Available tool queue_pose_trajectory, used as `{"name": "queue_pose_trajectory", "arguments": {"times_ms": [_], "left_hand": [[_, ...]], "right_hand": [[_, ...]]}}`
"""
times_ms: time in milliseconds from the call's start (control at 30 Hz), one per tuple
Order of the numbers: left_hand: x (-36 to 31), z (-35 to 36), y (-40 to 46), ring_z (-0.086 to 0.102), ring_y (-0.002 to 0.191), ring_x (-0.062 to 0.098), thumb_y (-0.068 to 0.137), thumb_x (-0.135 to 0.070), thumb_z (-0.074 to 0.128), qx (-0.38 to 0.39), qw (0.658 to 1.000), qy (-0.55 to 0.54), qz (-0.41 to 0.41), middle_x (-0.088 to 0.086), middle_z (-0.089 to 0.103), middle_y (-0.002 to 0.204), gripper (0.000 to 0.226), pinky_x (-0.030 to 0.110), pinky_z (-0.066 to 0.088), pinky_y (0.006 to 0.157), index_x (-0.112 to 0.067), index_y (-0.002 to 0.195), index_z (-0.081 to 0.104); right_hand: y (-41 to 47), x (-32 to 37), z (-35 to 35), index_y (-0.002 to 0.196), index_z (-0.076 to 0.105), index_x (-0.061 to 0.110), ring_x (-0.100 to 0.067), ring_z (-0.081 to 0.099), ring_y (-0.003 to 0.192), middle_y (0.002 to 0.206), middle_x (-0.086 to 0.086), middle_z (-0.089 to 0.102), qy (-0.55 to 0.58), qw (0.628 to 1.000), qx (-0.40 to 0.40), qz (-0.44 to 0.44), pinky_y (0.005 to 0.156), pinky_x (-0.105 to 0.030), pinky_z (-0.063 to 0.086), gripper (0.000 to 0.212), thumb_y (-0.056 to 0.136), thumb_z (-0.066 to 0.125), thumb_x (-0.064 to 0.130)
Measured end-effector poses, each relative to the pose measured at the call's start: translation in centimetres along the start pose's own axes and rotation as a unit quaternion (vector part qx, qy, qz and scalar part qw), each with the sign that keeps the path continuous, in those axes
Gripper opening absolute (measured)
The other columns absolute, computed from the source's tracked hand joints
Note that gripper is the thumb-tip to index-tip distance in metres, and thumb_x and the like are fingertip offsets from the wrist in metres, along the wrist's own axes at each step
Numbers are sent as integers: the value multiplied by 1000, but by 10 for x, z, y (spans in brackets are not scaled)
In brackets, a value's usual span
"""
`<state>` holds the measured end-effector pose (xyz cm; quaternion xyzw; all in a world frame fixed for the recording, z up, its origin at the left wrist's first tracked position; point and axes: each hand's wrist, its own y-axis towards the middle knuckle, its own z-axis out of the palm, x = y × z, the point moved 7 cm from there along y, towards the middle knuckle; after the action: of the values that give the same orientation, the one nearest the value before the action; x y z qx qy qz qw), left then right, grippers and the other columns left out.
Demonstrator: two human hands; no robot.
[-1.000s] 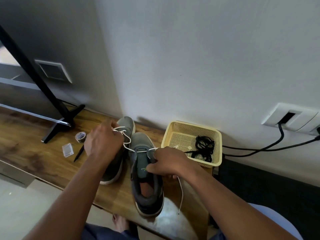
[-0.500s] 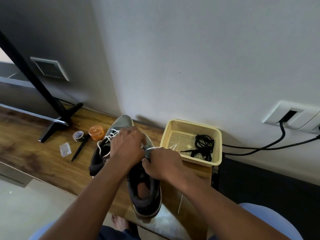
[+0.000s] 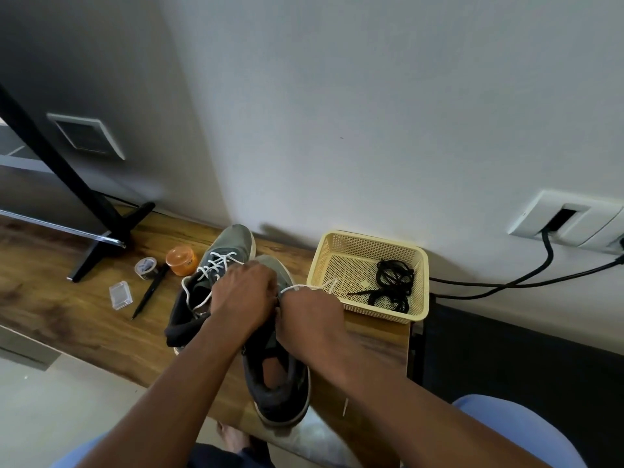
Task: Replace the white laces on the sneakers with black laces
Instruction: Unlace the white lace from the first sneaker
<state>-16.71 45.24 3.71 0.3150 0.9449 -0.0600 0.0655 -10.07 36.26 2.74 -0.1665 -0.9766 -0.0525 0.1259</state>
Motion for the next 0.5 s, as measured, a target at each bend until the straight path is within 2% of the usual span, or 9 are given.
{"name": "queue_pose_trajectory", "arguments": {"times_ms": [67,167,267,333,400,500], "left_hand": [[2,-4,1,61,114,29,91,-24,65,-6,1000,-6,-3,1,66,115,10,40,54,86,-28,94,73],[15,-20,4,62,107,31,89,-23,66,-56,997,-28,-43,2,66,110,5,40,53,80,-25,92,69],[34,-29,1,60,92,30,89,-21,61,-89,989,-40,-109,2,64,102,7,36,46,70,-24,91,67],[33,-31,0,61,93,30,87,-19,62,-93,989,-35,-108,2,64,99,8,35,45,69,-24,90,68],[23,-31,2,61,103,30,83,-17,65,-88,994,-30,-54,-1,66,105,17,36,47,75,-27,95,72],[8,-26,5,58,116,23,82,-29,69,-50,999,-4,10,-12,70,111,22,41,46,97,-39,101,76]], "right_hand": [[-1,1,-1,105,70,16,-32,69,99,107,-7,71,-4,1000,0,-4,68,-33,38,18,93,57,22],[-1,0,0,112,67,13,-32,70,100,110,-8,71,-23,1000,6,-2,69,-33,38,25,91,63,26],[0,0,0,111,67,16,-32,72,98,106,-7,73,-24,1000,9,-1,69,-33,37,26,90,68,32],[0,2,1,110,67,17,-32,72,97,104,-7,74,-24,1000,9,-4,68,-33,37,25,90,68,32],[0,3,0,111,67,16,-33,72,97,105,-7,73,-24,1000,1,-6,68,-34,37,25,91,65,31],[-3,3,-2,111,66,18,-32,71,95,105,-7,73,-11,1000,-21,-6,67,-35,36,24,93,56,29]]}}
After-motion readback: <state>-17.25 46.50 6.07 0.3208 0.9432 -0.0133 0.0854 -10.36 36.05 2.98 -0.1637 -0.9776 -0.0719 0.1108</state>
